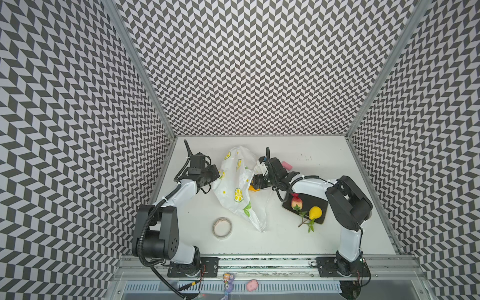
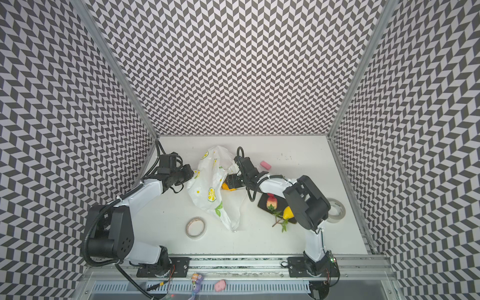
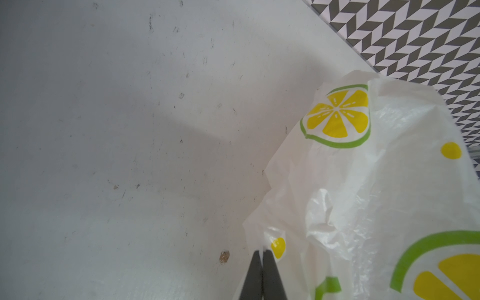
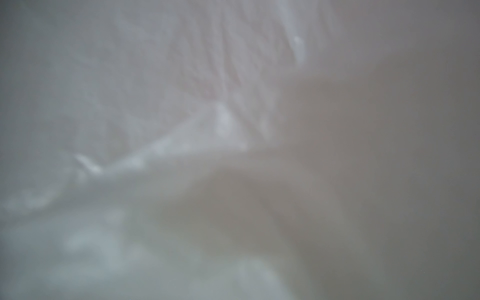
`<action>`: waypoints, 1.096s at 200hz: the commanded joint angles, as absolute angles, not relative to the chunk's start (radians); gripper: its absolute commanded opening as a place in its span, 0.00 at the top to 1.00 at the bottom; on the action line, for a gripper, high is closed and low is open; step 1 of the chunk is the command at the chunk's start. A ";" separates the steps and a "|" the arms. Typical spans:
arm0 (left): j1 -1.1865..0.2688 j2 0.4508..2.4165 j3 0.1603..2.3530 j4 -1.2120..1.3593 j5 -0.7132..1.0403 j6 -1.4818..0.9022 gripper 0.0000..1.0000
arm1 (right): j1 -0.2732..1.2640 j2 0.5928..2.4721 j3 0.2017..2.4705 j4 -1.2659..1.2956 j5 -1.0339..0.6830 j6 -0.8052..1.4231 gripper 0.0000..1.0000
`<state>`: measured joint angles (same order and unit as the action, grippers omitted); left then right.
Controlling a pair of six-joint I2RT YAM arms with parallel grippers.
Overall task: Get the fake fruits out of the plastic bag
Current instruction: 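Hold the bag up with the left gripper while the right gripper searches inside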
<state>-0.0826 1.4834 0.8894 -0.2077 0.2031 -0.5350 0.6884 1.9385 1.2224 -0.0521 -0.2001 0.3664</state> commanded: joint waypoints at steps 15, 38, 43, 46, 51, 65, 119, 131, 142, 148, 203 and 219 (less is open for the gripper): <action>-0.084 1.485 0.917 -0.223 0.192 -0.516 1.00 | 0.718 1.992 1.280 -0.069 -0.197 0.369 0.08; -0.085 1.481 0.911 -0.220 0.196 -0.515 1.00 | 0.721 2.027 1.306 -0.094 -0.173 0.375 0.06; -0.086 1.480 0.910 -0.220 0.197 -0.515 1.00 | 0.722 2.034 1.310 -0.094 -0.173 0.375 0.06; -0.086 1.481 0.910 -0.220 0.197 -0.515 1.00 | 0.722 2.037 1.311 -0.096 -0.172 0.375 0.06; -0.085 1.481 0.908 -0.221 0.198 -0.514 1.00 | 0.724 2.045 1.316 -0.098 -0.173 0.375 0.06; -0.084 1.481 0.908 -0.221 0.197 -0.513 1.00 | 0.728 2.061 1.330 -0.105 -0.172 0.378 0.06; -0.085 1.480 0.911 -0.214 0.202 -0.511 1.00 | 0.744 2.083 1.349 -0.131 -0.160 0.369 0.05; -0.086 1.481 0.910 -0.212 0.202 -0.514 1.00 | 0.745 2.081 1.347 -0.136 -0.160 0.365 0.08; -0.086 1.481 0.910 -0.209 0.201 -0.516 1.00 | 0.747 2.074 1.344 -0.144 -0.164 0.359 0.10; -0.083 1.483 0.910 -0.210 0.199 -0.516 1.00 | 0.747 2.068 1.341 -0.146 -0.167 0.356 0.12; -0.083 1.512 0.927 -0.176 0.191 -0.519 1.00 | 0.750 2.002 1.297 -0.188 -0.196 0.337 0.22; -0.083 1.525 0.937 -0.163 0.191 -0.518 1.00 | 0.750 1.989 1.283 -0.196 -0.207 0.339 0.26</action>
